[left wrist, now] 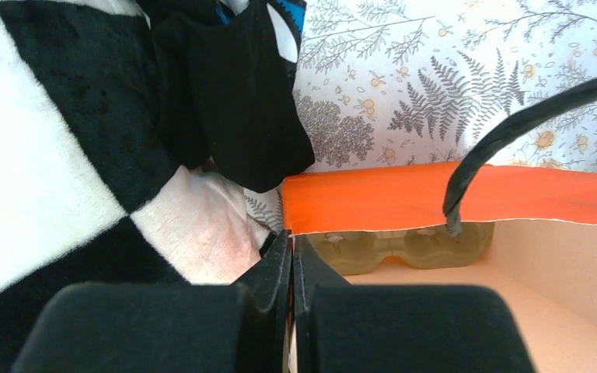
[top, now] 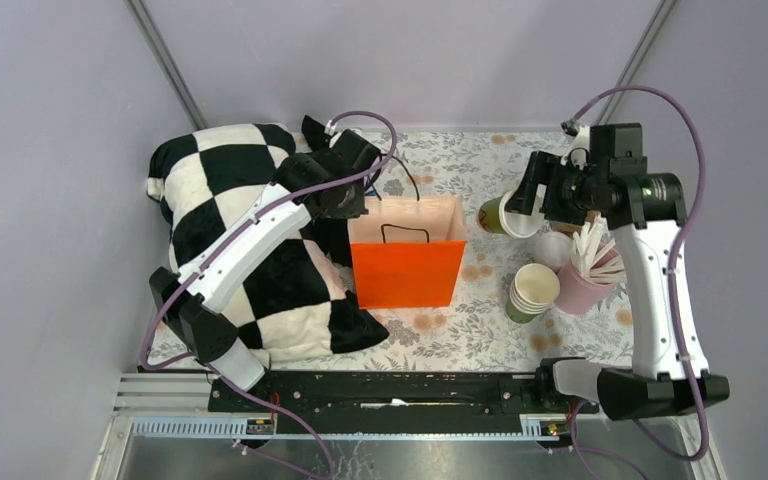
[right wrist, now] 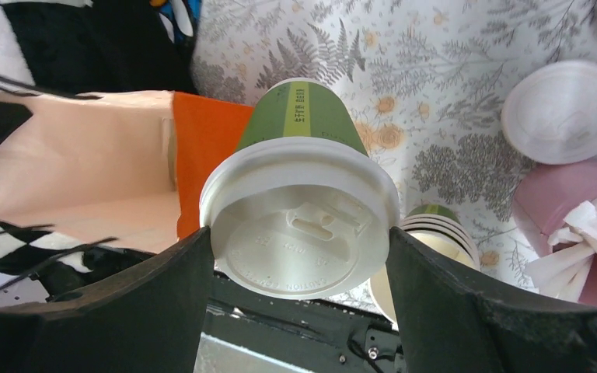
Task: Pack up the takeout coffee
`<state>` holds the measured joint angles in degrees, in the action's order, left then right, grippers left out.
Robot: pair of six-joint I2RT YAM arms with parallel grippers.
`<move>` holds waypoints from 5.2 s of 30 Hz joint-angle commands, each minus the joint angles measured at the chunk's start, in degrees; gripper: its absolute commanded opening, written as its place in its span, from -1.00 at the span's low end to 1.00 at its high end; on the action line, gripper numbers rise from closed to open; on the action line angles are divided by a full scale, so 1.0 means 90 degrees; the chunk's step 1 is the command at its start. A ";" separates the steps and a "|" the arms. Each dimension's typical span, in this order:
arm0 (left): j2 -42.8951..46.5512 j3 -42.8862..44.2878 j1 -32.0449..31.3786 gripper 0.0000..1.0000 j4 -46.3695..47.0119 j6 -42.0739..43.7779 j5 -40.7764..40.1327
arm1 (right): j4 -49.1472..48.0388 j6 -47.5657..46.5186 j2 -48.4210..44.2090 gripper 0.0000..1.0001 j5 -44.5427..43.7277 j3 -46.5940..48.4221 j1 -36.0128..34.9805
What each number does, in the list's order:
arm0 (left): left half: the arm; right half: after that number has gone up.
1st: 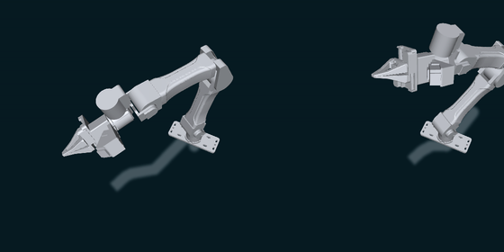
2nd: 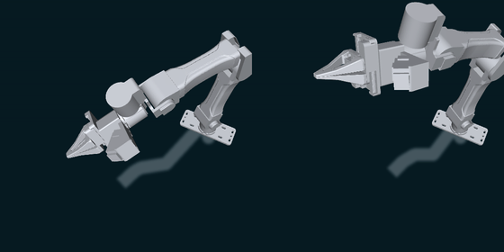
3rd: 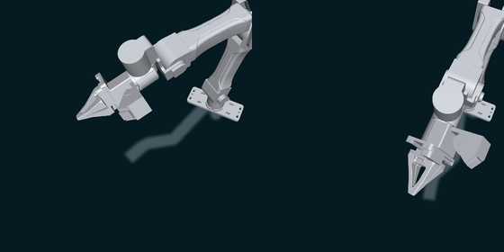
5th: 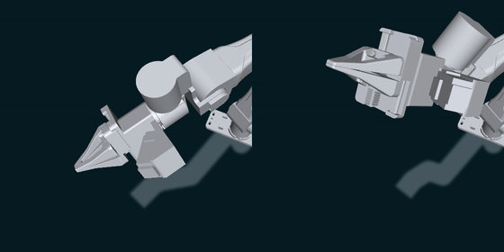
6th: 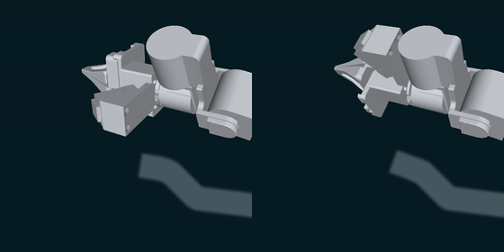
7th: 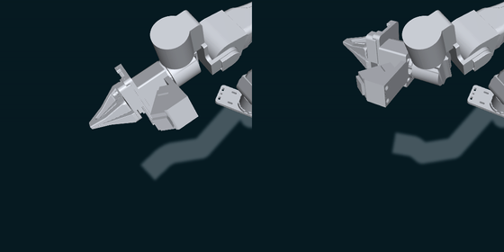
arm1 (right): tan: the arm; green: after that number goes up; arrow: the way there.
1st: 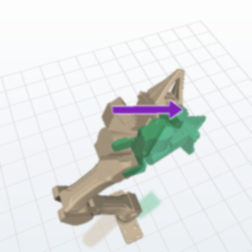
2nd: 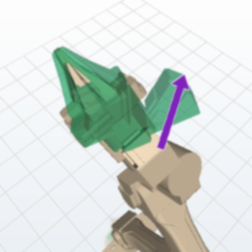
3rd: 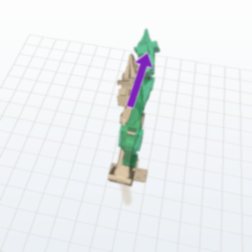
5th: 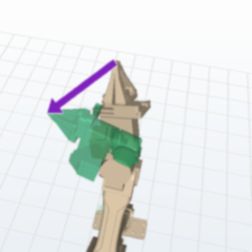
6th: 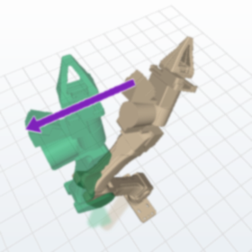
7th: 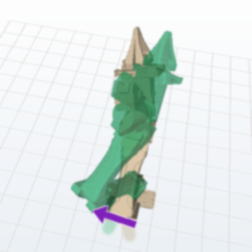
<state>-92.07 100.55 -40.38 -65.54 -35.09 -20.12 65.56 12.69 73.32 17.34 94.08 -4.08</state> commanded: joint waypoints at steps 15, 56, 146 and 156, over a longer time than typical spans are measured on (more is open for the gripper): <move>0.1970 -0.1907 -0.0033 -1.00 0.4488 0.1793 0.1014 | -0.0701 -0.0767 -0.1115 0.22 0.0316 0.0120 -0.0579; -0.1270 0.1646 -0.0054 -1.00 0.3659 -0.1229 0.0382 | -0.0057 -0.0822 -0.0393 0.18 -0.1804 0.1045 -0.1144; 0.1660 -0.2557 -0.0093 -1.00 0.3317 -0.0311 0.0635 | 0.0854 -0.2459 0.0982 -0.06 -0.5144 0.1673 -0.7844; 0.1883 -0.2777 -0.0093 -1.00 0.3448 -0.0249 0.0947 | 0.0980 -0.2652 0.1086 -0.05 -0.6613 0.1038 -0.7945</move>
<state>-77.62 76.64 -41.15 -36.10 -37.54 -13.41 73.17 -9.82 82.94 -31.97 104.68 -75.09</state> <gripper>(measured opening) 0.006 0.813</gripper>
